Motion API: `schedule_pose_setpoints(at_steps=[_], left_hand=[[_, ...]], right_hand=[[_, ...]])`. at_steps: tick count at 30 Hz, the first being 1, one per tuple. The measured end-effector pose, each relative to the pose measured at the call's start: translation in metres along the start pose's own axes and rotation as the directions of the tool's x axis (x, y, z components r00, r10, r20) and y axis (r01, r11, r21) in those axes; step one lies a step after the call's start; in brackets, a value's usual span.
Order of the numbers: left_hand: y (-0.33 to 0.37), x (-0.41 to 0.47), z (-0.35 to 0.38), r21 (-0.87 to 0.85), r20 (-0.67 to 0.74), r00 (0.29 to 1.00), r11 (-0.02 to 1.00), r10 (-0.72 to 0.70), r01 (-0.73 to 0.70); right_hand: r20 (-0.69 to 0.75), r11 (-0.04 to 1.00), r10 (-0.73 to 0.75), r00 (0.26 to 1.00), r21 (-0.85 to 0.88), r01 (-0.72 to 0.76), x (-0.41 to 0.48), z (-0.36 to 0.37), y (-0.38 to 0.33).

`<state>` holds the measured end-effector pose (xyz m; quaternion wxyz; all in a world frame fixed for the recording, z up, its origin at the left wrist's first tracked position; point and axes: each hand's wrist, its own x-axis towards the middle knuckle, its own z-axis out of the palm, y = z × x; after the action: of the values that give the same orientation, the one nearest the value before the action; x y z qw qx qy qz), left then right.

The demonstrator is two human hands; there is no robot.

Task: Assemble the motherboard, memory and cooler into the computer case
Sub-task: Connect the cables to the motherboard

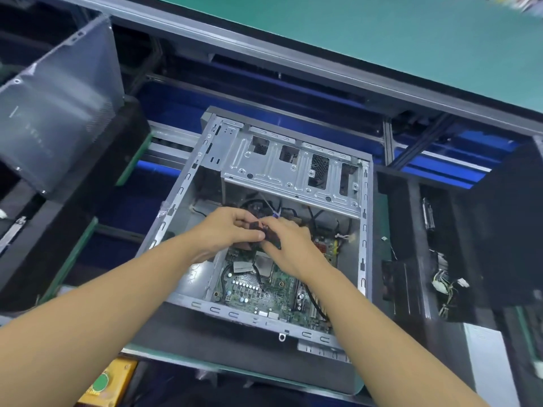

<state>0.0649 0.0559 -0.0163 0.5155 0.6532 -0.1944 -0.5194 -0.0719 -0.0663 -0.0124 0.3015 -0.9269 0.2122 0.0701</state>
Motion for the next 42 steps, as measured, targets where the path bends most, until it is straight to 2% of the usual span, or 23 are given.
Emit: schedule_pose_setpoints(at_steps=[6, 8, 10, 12, 15, 18, 20, 23, 26, 28, 31, 38, 41, 42], left_hand=[[0.004, -0.007, -0.007, -0.234, 0.035, 0.999, 0.972, 0.014, -0.005], [0.002, -0.006, -0.008, -0.225, 0.023, 1.000, 0.974, -0.009, 0.014], [-0.003, -0.003, -0.009, -0.129, -0.018, 1.000, 0.992, -0.017, 0.015], [-0.008, 0.002, -0.013, 0.112, -0.145, 0.989, 0.994, -0.004, 0.021], [-0.015, 0.009, -0.019, 0.433, -0.308, 0.952, 0.890, -0.004, 0.144], [-0.015, 0.013, -0.020, 0.585, -0.331, 0.942, 0.769, -0.063, 0.257], [-0.013, 0.016, -0.018, 0.620, -0.321, 0.943, 0.733, -0.086, 0.278], [-0.013, 0.017, -0.017, 0.650, -0.305, 0.947, 0.705, -0.099, 0.283], [-0.014, 0.019, -0.018, 0.685, -0.281, 0.951, 0.667, -0.131, 0.294], [-0.015, 0.018, -0.019, 0.717, -0.248, 0.955, 0.633, -0.160, 0.292], [-0.013, 0.015, -0.022, 0.831, -0.172, 0.966, 0.498, -0.191, 0.247], [-0.012, 0.009, -0.025, 0.966, -0.081, 0.959, 0.214, -0.273, 0.142], [-0.013, 0.004, -0.025, 0.993, -0.068, 0.950, 0.070, -0.303, 0.094], [-0.013, 0.004, -0.025, 0.996, -0.067, 0.950, 0.043, -0.305, 0.084]], right_hand=[[-0.019, 0.937, 0.072, 0.997, 0.344, -0.061, -0.004, -0.005, 0.003], [-0.018, 0.916, 0.090, 0.996, 0.394, -0.075, -0.002, -0.004, 0.004], [-0.031, 0.909, 0.117, 0.993, 0.405, -0.094, -0.001, -0.002, 0.006], [-0.076, 0.940, 0.128, 0.989, 0.327, -0.097, 0.000, 0.003, 0.010], [-0.143, 0.998, 0.041, 0.989, 0.042, -0.036, 0.009, 0.011, 0.010], [-0.028, 0.984, 0.009, 1.000, -0.180, -0.014, 0.031, 0.011, 0.002], [0.038, 0.964, 0.137, 0.990, -0.235, -0.125, 0.047, 0.006, 0.001], [0.070, 0.894, 0.350, 0.934, -0.322, -0.311, 0.063, -0.003, 0.005], [0.109, 0.862, 0.436, 0.893, -0.336, -0.379, 0.070, -0.007, 0.004], [0.119, 0.876, 0.424, 0.898, -0.306, -0.374, 0.071, -0.007, 0.004], [0.108, 0.883, 0.394, 0.913, -0.320, -0.343, 0.070, -0.010, 0.011], [0.209, 0.911, 0.321, 0.924, -0.336, -0.240, 0.061, -0.012, 0.010], [0.161, 0.930, 0.157, 0.974, -0.356, -0.091, 0.044, -0.012, 0.005], [0.184, 0.936, 0.095, 0.978, -0.350, -0.025, 0.036, -0.012, 0.004]])
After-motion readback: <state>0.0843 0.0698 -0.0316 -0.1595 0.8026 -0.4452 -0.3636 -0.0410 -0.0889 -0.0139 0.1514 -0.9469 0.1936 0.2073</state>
